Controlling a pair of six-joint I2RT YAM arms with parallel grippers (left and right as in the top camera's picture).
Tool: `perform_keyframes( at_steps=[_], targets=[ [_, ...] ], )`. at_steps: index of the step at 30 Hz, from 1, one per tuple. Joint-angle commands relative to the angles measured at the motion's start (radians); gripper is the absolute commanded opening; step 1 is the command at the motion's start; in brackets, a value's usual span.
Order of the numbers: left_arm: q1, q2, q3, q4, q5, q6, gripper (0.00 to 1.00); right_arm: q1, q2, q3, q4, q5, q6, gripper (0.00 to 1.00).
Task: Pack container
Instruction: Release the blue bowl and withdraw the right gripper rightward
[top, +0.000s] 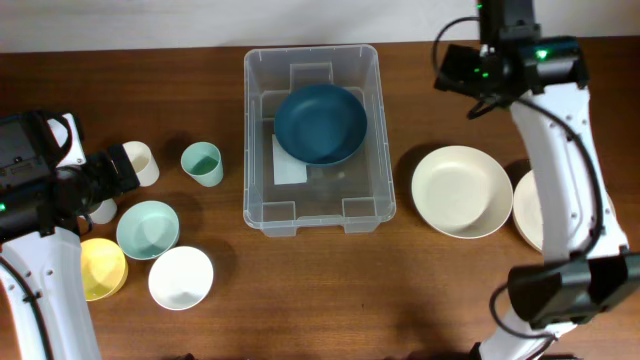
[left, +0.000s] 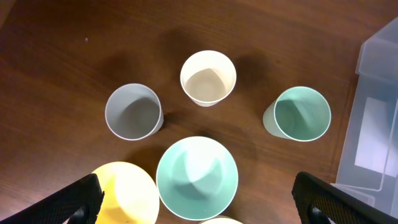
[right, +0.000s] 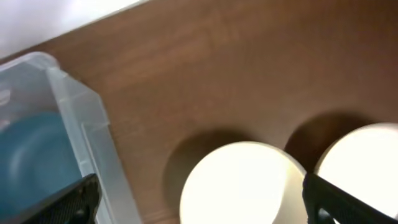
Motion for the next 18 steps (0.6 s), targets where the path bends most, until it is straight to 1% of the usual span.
perform_keyframes(
  at_steps=[1,3,6,8,15,18],
  targets=[
    [0.006,-0.003,0.012,-0.001,0.020,-0.010,1.00,-0.047,0.037,-0.016,-0.008,-0.168,0.139,0.99],
    [0.006,-0.003,0.012,-0.001,0.020,-0.010,1.00,-0.059,0.050,-0.024,-0.008,-0.183,0.146,0.99],
    [0.006,-0.003,0.012,-0.001,0.020,-0.010,1.00,-0.057,0.071,-0.044,-0.021,-0.182,0.225,1.00],
    [0.006,-0.003,0.012,-0.001,0.020,-0.010,1.00,-0.049,0.090,-0.063,-0.027,-0.161,0.288,1.00],
    [0.006,-0.003,0.012,-0.001,0.020,-0.010,0.99,-0.016,0.182,-0.093,-0.056,-0.076,0.423,1.00],
    [0.006,-0.003,0.012,-0.001,0.020,-0.010,1.00,-0.010,0.234,-0.095,-0.056,-0.077,0.452,1.00]
  ],
)
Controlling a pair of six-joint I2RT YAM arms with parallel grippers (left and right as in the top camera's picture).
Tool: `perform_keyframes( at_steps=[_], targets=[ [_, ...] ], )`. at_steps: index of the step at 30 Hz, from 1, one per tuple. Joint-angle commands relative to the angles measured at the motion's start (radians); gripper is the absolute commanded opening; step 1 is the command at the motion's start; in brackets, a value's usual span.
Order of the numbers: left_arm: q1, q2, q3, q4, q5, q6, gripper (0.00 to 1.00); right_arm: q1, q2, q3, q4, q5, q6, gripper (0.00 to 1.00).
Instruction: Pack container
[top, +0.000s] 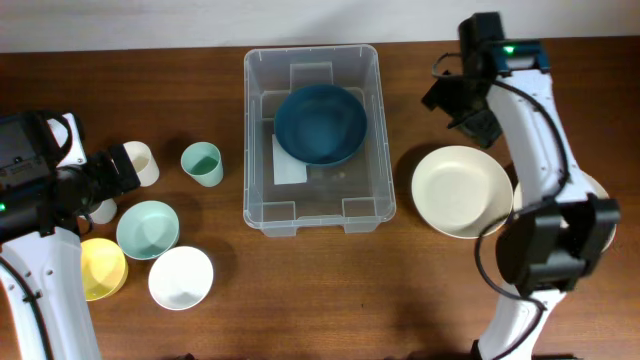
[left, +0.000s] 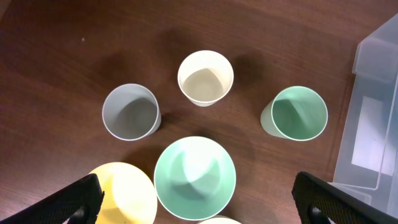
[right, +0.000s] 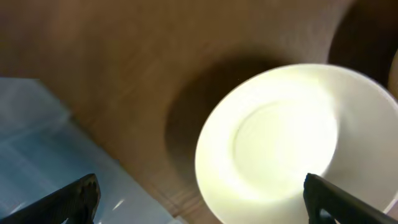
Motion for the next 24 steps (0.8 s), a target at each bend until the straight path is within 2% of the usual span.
perform_keyframes(
  at_steps=[1,13,24],
  targets=[
    [0.006,-0.003,0.011,-0.001,0.012,-0.010,0.99,0.014,0.063,-0.013,-0.006,0.034,0.085,1.00],
    [0.006,-0.003,0.012,-0.001,0.012,-0.010,1.00,0.023,0.217,-0.020,-0.015,0.045,0.149,0.99],
    [0.006,-0.003,0.012,-0.001,0.012,-0.010,1.00,0.023,0.266,-0.059,0.005,0.049,0.152,0.95]
  ],
)
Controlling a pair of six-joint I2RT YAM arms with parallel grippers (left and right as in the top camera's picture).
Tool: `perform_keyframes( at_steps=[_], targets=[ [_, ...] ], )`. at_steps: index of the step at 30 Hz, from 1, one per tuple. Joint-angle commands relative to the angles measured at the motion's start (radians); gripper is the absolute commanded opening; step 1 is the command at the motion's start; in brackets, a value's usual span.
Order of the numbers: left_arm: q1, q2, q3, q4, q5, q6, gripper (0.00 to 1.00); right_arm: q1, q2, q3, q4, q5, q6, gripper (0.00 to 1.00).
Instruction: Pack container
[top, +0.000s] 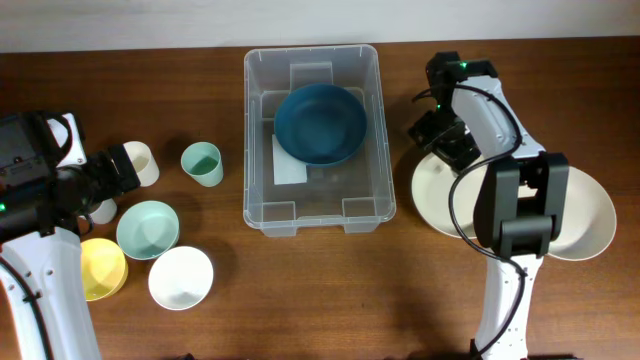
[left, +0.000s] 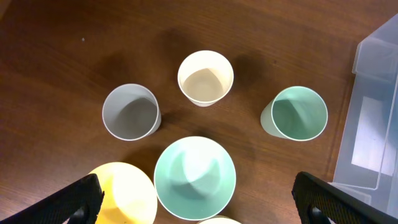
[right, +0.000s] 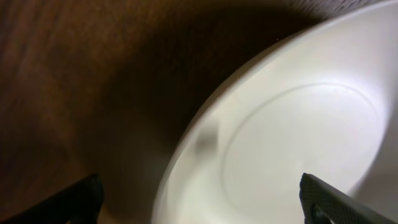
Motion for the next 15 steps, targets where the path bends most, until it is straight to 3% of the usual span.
perform_keyframes(
  at_steps=[1,6,15],
  targets=[
    [0.006,-0.003,0.012,-0.001,0.012,-0.010,1.00,0.009,0.019,-0.034,0.012,0.023,0.013,0.94],
    [0.006,-0.003,0.011,-0.001,0.012,-0.010,1.00,0.008,0.019,-0.063,0.031,0.023,0.013,0.87],
    [0.006,-0.003,0.011,-0.001,0.012,-0.010,1.00,0.016,0.019,-0.066,0.039,0.023,0.013,0.41]
  ],
)
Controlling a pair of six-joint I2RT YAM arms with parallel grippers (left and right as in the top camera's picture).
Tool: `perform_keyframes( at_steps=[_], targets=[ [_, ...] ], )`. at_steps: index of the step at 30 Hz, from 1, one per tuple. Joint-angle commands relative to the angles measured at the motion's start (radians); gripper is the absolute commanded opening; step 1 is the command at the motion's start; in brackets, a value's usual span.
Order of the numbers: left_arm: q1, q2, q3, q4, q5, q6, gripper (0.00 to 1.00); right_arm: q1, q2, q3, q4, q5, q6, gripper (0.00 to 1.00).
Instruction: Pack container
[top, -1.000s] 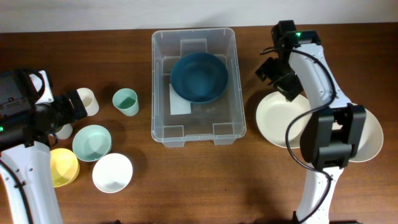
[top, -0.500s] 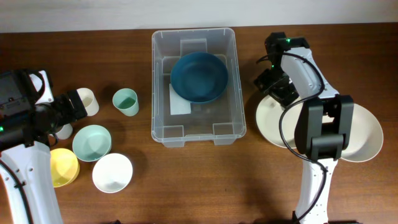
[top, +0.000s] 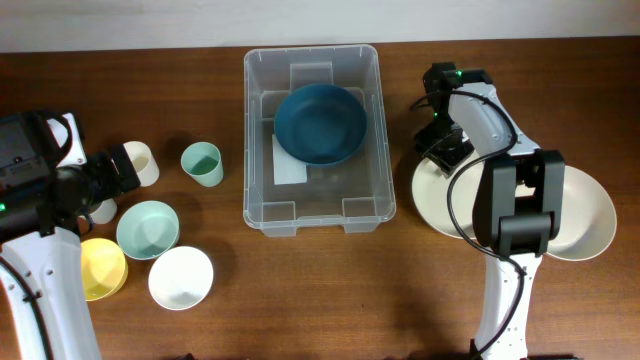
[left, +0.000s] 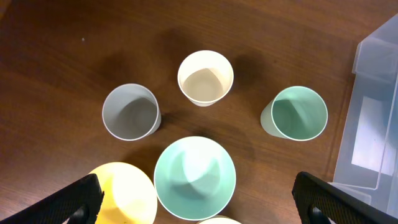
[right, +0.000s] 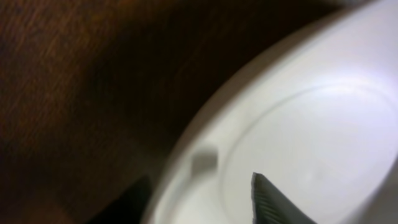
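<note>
The clear plastic container (top: 260, 215) stands mid-table with a dark blue bowl (top: 320, 123) inside. To its right lies a cream bowl (top: 432, 200), filling the right wrist view (right: 311, 137). My right gripper (top: 440, 150) is down at that bowl's far-left rim. Its jaws (right: 199, 193) have narrowed onto the rim, one finger outside and one inside. My left gripper (left: 199, 199) hangs open above the cups at the left, holding nothing.
Left of the container stand a cream cup (left: 205, 78), a grey cup (left: 130, 112), a mint cup (left: 300, 113), a mint bowl (left: 195, 177), a yellow bowl (left: 124, 193) and a white bowl (top: 180, 277). A second cream dish (top: 590, 215) lies at the far right.
The right gripper's fingers have come much closer together around the cream bowl's rim. The bowl lies where it was. The left arm and the cups are unchanged.
My right gripper was high behind the container's right side, open. Then it was above the cream bowl, then low at that bowl's rim with its jaws wide. Now they have narrowed on the rim. The left gripper stayed open over the cups throughout.
</note>
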Motion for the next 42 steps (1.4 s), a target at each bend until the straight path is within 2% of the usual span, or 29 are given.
perform_keyframes(
  at_steps=[1,6,11,14,19,29,36,42],
  targets=[
    [0.006,-0.003,0.012,-0.001,0.012,-0.010,1.00,0.017,0.011,-0.009,0.002,0.017,0.012,0.36],
    [0.006,-0.003,0.011,-0.001,0.012,-0.010,1.00,0.033,0.011,-0.009,0.011,0.017,0.012,0.18],
    [0.006,-0.003,0.011,-0.001,0.012,-0.010,1.00,0.051,0.011,-0.009,0.024,0.017,0.012,0.16],
    [0.006,-0.003,0.011,-0.001,0.012,-0.010,1.00,0.055,0.011,-0.009,0.026,0.017,0.012,0.04],
    [0.006,-0.003,0.012,-0.001,0.012,-0.010,1.00,0.052,0.011,-0.009,0.030,0.017,0.011,0.04],
    [0.006,-0.003,0.011,-0.001,0.012,-0.010,1.00,0.052,0.002,0.040,0.086,0.025,-0.127,0.04],
    [0.006,-0.003,0.011,-0.001,0.011,-0.010,1.00,0.052,-0.027,0.222,0.082,0.059,-0.269,0.04],
    [0.006,-0.003,0.011,-0.001,0.012,-0.010,1.00,0.072,-0.027,0.475,0.024,0.060,-0.507,0.04]
  ],
)
